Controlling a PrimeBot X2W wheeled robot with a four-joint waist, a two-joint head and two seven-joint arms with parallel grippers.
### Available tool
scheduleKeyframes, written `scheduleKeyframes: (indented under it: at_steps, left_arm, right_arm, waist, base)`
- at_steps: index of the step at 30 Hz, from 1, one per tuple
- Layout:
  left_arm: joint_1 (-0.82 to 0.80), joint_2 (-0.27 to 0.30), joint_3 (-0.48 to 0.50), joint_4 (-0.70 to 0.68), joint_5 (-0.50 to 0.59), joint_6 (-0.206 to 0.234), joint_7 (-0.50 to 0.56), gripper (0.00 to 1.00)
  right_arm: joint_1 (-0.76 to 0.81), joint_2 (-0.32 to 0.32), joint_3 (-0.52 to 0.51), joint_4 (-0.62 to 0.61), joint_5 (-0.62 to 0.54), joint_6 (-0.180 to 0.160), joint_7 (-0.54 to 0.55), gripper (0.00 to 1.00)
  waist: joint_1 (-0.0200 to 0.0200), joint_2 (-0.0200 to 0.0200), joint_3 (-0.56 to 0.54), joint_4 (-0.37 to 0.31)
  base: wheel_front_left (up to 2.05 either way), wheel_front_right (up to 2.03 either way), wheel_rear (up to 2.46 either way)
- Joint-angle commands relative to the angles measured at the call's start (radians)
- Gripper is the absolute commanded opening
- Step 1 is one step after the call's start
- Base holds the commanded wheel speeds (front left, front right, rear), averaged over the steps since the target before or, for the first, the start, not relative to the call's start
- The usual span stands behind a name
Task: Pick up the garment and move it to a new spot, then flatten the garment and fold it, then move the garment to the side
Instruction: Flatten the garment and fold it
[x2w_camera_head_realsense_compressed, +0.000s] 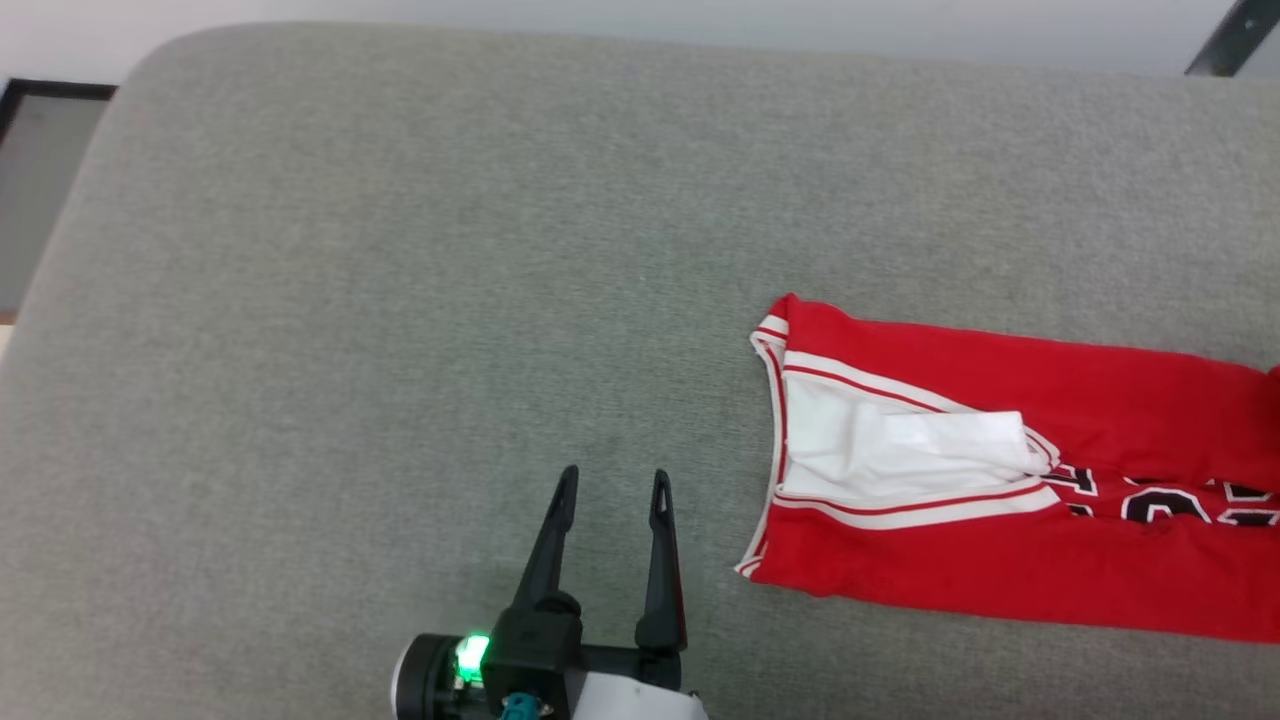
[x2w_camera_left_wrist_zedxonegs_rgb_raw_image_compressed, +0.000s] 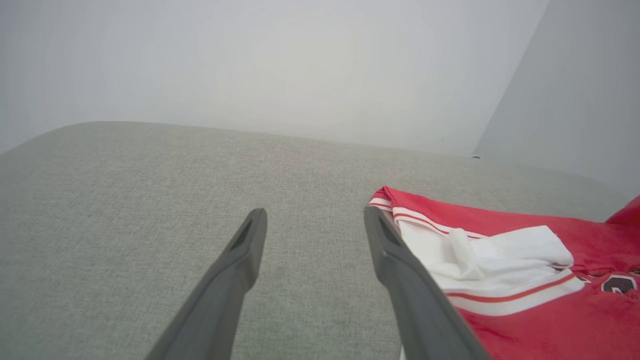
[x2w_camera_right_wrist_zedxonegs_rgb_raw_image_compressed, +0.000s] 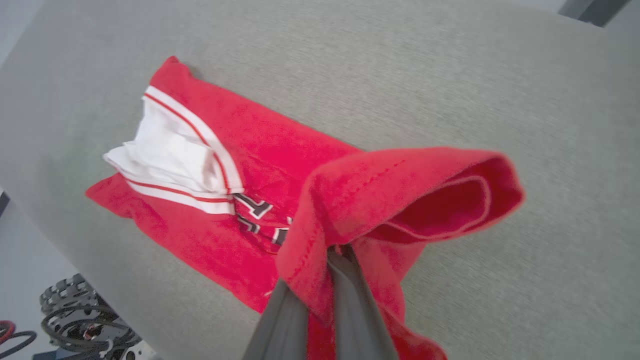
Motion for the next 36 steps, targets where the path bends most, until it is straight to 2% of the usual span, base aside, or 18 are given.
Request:
scheduleKeyframes:
  at_steps: [1, 5, 9, 15, 23, 28, 36]
  left_arm:
    - [0.014, 0.001, 0.001, 0.000, -0.010, -0.007, -0.004, 1.00]
    - [0.029, 0.001, 0.004, -0.007, -0.024, -0.015, -0.004, 1.00]
    - [0.035, 0.001, -0.001, -0.015, -0.039, -0.019, -0.004, 1.00]
    - [0.032, 0.001, -0.024, -0.030, -0.051, -0.010, -0.004, 1.00]
    - [0.025, 0.001, -0.062, -0.051, -0.070, 0.013, -0.004, 1.00]
    - [0.024, 0.001, -0.078, -0.058, -0.078, 0.023, -0.004, 1.00]
    - [-0.004, 0.001, -0.100, -0.053, -0.094, 0.031, -0.004, 1.00]
  right_arm:
    - [-0.013, 0.010, -0.005, -0.031, -0.015, -0.001, 0.010, 0.00]
    - [-0.045, 0.045, -0.015, -0.115, -0.035, -0.001, 0.042, 0.00]
    - [-0.075, 0.119, -0.020, -0.145, -0.048, -0.001, 0.065, 0.00]
    - [-0.111, 0.248, -0.007, -0.125, -0.075, -0.001, 0.120, 0.00]
    - [-0.137, 0.366, -0.002, -0.097, -0.109, -0.001, 0.165, 0.00]
    - [-0.147, 0.415, -0.011, -0.074, -0.117, -0.001, 0.185, 0.00]
    - [-0.101, 0.467, -0.006, 0.031, -0.162, -0.001, 0.182, 0.00]
  waist:
    - [0.0000, 0.0000, -0.015, 0.019]
    - [0.0000, 0.0000, -0.021, 0.048]
    - [0.0000, 0.0000, -0.020, 0.079]
    - [0.0000, 0.0000, -0.001, 0.122]
    - [0.0000, 0.0000, 0.016, 0.173]
    - [0.0000, 0.0000, 0.028, 0.185]
    - [0.0000, 0.0000, 0.041, 0.196]
  base:
    - [0.00, 0.00, 0.00]
    - [0.00, 0.00, 0.00]
    - [0.00, 0.00, 0.00]
    - [0.00, 0.00, 0.00]
    - [0.00, 0.00, 0.00]
    - [0.00, 0.00, 0.00]
    - [0.00, 0.00, 0.00]
